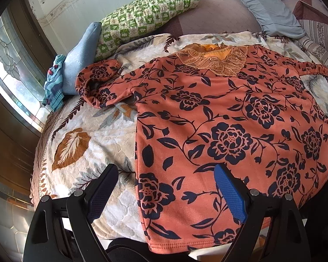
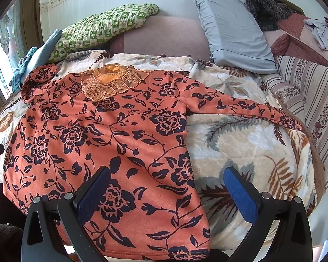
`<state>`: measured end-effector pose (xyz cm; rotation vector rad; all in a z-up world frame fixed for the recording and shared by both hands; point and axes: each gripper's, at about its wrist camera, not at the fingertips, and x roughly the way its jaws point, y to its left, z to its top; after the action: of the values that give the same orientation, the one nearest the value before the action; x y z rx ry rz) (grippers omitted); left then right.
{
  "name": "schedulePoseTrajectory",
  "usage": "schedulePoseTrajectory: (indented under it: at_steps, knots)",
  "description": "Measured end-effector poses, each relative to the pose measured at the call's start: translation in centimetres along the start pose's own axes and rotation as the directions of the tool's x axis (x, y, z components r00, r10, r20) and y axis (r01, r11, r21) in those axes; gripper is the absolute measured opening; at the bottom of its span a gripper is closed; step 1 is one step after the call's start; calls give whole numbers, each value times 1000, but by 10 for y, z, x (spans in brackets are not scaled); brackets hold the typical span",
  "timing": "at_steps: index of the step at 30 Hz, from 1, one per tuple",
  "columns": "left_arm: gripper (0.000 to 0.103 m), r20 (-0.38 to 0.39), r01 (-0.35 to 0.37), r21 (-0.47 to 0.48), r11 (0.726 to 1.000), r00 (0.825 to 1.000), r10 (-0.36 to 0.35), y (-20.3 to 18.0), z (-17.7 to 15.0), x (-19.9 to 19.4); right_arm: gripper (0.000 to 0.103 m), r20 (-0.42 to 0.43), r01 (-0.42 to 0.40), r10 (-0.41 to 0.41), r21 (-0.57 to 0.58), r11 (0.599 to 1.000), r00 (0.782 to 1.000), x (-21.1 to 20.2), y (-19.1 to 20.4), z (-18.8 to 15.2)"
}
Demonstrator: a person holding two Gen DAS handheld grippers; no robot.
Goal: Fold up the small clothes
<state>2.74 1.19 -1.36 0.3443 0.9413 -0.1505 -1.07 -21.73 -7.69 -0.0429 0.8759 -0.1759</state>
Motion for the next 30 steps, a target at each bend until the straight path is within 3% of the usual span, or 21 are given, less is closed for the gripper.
schedulePoseTrajectory:
  at_steps: [11, 30]
  knots:
    - [90, -18, 39, 16, 999, 999, -39, -8, 2, 2, 103, -11, -10, 10, 7, 1000, 1000, 5, -3, -2]
    - [90, -37, 48, 1, 999, 998, -48, -12, 8, 9, 103, -25, -29, 29, 24, 999, 999, 13, -8, -5]
